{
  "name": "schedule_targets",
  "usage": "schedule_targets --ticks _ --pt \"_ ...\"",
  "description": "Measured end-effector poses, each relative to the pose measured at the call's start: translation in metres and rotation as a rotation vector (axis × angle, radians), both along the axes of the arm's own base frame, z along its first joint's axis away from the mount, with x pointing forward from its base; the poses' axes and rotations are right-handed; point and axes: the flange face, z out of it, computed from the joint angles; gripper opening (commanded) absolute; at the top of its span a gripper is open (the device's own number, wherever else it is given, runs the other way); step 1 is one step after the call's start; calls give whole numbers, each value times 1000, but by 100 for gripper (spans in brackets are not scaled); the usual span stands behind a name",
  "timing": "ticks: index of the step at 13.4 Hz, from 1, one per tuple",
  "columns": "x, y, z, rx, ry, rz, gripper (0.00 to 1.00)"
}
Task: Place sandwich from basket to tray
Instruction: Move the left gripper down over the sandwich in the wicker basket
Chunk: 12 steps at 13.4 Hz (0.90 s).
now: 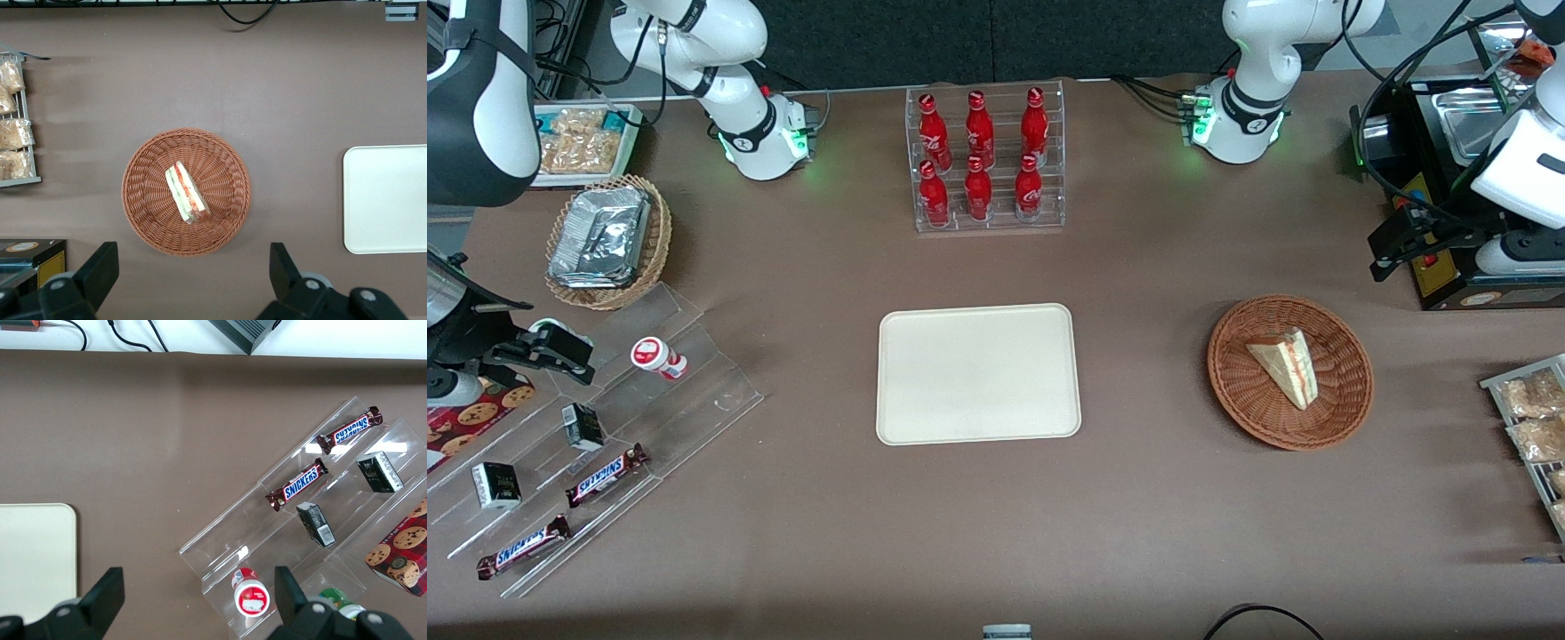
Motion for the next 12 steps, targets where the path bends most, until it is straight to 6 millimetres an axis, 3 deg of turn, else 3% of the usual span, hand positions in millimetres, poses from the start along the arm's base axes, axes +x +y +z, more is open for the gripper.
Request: schedule_targets --ticks 4,6,9,12 --pt "0 1 -6 -2 19 3 100" --pt "3 2 -20 -1 53 9 100" --pt "14 8 -66 -4 132 132 100" --pt "29 8 -133 -13 161 310 100"
